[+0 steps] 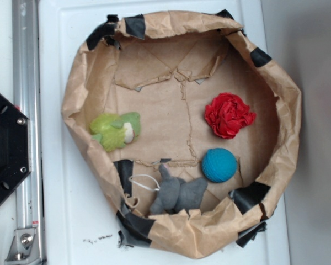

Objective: Grab the gray animal.

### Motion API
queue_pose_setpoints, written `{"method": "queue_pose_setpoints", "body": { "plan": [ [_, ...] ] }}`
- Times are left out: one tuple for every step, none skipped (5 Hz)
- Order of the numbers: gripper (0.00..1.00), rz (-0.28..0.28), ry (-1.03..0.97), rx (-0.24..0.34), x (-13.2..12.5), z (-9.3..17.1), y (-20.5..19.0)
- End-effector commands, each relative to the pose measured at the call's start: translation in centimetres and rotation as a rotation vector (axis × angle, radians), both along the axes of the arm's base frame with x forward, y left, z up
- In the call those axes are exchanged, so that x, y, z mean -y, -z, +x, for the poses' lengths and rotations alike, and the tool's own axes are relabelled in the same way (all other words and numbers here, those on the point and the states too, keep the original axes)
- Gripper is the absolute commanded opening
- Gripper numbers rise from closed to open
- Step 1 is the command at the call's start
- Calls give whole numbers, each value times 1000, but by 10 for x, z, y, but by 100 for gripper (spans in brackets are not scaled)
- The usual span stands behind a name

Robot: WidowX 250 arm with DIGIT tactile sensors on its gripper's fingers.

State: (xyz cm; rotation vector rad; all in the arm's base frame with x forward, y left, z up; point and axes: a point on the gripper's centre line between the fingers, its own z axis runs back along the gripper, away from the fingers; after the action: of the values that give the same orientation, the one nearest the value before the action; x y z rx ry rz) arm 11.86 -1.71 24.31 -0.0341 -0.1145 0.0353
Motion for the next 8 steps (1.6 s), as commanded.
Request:
{"method": "queue_pose_setpoints", "body": {
  "plan": [
    [100, 0, 0, 0, 0, 0, 0],
    [100, -100, 61, -44, -14, 36, 26],
    [100, -185, 52, -76, -18, 67, 50],
    [100, -279, 62, -88, -21, 89, 68],
    [100, -214, 21, -79, -21, 109, 91],
    [100, -209, 36, -39, -16, 120, 112],
    [100, -237, 57, -10, 3, 132, 128],
    [100, -196, 105, -34, 32, 133, 147]
  ]
}}
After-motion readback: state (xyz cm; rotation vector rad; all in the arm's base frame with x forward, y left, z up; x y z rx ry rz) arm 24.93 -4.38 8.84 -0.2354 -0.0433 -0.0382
